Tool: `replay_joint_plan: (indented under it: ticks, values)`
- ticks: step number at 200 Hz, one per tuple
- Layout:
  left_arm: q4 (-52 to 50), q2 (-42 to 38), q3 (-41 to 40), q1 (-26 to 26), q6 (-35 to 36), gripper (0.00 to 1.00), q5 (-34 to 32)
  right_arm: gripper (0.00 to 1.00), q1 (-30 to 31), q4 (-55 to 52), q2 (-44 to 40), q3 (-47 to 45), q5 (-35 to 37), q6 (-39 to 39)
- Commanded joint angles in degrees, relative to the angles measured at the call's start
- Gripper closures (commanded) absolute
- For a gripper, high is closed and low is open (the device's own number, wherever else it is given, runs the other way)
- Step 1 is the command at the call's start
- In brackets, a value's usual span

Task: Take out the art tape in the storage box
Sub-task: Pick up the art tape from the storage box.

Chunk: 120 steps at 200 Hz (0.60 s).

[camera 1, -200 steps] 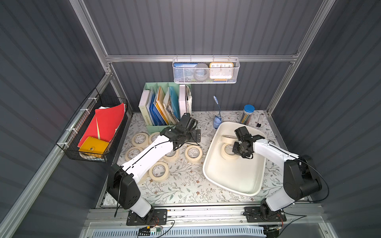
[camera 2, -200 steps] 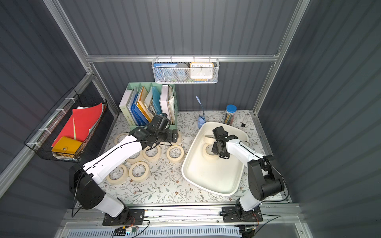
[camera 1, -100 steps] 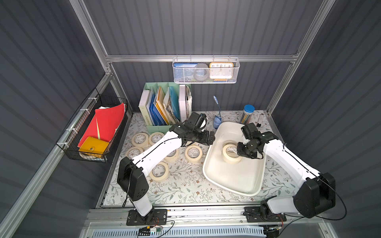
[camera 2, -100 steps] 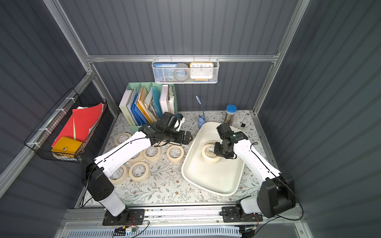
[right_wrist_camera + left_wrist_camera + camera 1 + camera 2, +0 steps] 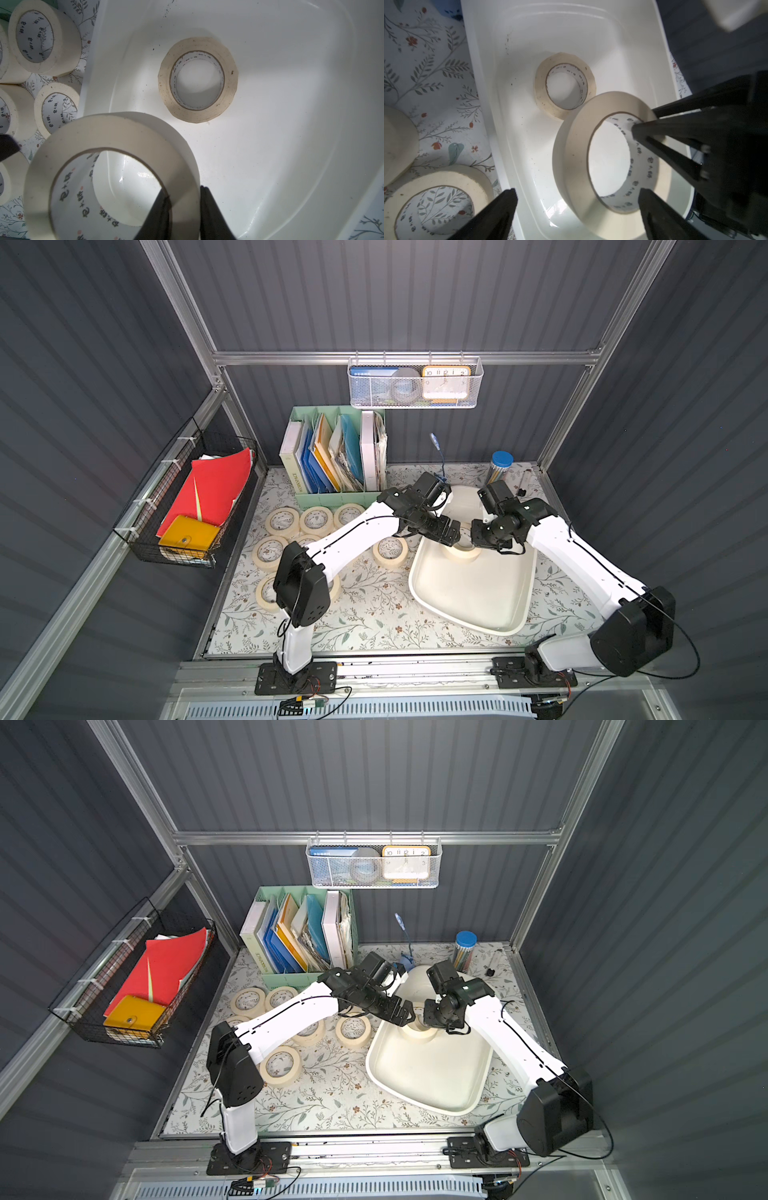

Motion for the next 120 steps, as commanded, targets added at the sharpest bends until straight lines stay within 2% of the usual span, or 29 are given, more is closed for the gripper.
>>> replay_joint_plan:
  ticks: [1,21,33,41,63,82,89,120]
  values:
    - [-1.2,2.0,1.0,0.3,1.5,0.06,1.7,1.0,0.5,-0.1,-0.9,1.8,0.7,0.1]
    - [0.0,3.3,1.4,0.3,1.4,0.11,2.2,1.0,0.8,-0.2,-2.2,0.9,0.2,0.3]
    - [-0.1,4.2,2.4,0.2,1.3,0.18,2.4,1.0,1.0,-0.2,-3.2,0.1,-0.3,0.7]
    - [0.0,4.8,3.1,0.3,1.3,0.3,2.5,1.0,1.1,-0.1,-3.8,-0.3,-0.3,1.0]
    - [-0.2,6.3,4.9,0.3,1.4,0.72,1.9,1.0,1.2,-0.1,-4.6,-1.1,-0.3,1.3]
    - [0.3,6.4,4.8,0.3,1.2,0.96,1.8,1.0,1.4,0.0,-4.7,-1.2,-0.6,1.1]
    - [0.3,6.3,4.7,0.3,1.2,1.0,1.7,1.0,1.4,0.0,-4.6,-1.1,-0.7,1.1]
    - [0.5,5.6,3.8,0.3,0.3,1.0,1.7,1.0,1.4,1.0,-4.8,-1.0,-1.0,1.2]
